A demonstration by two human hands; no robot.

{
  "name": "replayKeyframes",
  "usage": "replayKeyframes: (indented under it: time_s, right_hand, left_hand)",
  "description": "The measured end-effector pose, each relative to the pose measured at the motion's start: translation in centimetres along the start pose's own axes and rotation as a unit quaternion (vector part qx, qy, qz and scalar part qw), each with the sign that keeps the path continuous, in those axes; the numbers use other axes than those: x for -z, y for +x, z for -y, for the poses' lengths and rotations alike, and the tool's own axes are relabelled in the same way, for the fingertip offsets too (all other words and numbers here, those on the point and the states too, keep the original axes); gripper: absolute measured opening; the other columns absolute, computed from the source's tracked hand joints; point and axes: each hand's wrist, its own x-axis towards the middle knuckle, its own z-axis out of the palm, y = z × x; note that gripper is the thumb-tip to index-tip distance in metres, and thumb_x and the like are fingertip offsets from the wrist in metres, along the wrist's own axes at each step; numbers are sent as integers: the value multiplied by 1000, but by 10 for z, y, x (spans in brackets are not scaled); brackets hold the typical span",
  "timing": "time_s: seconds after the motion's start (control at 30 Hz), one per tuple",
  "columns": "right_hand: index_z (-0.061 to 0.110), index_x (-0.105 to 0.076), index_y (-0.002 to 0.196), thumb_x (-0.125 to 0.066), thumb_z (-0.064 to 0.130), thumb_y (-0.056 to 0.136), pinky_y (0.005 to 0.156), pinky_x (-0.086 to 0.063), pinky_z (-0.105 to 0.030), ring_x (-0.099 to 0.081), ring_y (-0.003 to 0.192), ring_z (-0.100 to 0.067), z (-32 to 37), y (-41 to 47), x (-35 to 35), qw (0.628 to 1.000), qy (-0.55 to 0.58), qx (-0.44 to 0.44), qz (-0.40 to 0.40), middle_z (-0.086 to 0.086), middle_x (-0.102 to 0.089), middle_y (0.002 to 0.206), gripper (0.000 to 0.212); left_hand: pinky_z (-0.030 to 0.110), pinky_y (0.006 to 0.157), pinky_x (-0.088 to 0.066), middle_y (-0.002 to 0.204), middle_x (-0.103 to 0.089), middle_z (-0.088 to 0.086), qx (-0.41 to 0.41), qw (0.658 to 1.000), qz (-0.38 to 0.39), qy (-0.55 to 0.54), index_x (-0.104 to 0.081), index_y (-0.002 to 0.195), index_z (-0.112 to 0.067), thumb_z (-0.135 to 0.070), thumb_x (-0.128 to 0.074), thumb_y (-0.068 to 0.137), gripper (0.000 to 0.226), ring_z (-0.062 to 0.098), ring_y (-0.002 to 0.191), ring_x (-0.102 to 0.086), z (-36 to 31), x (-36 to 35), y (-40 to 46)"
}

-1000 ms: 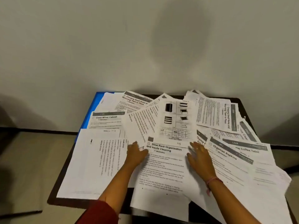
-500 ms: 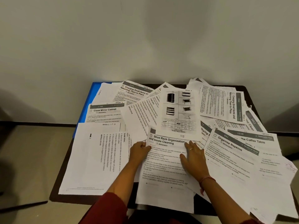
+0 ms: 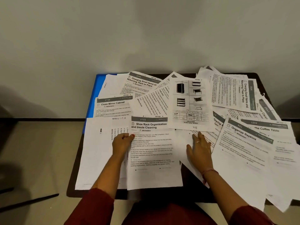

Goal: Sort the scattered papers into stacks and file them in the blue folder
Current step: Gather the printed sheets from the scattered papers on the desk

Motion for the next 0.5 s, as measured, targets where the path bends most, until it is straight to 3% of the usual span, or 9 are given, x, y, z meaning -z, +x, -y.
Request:
replayKeyframes:
  time_s: [0.3,0.5]
  right_hand:
    - [8,-38,142,-51,25,94,119,-7,-46,-16,145,-28,8,-8,-6,999,5,-27,-36,-14,-23,155,53]
    - [5,-45,138,-54,16,91,118,-12,-49,-21,143,-31,17,-11,-7,997,29,-40,-59,-16,-27,153,49]
  left_hand:
    - [40,82,-57,89,-73,10,6,999,9,-36,-70,85,-10,-14,-65,88,7,29,86,-69,17,24,8]
    - [42,87,-56,97,-73,7,12,998,42,-50,-70,97,-13,-8,-60,89,14,25,89,-70,19,30,6]
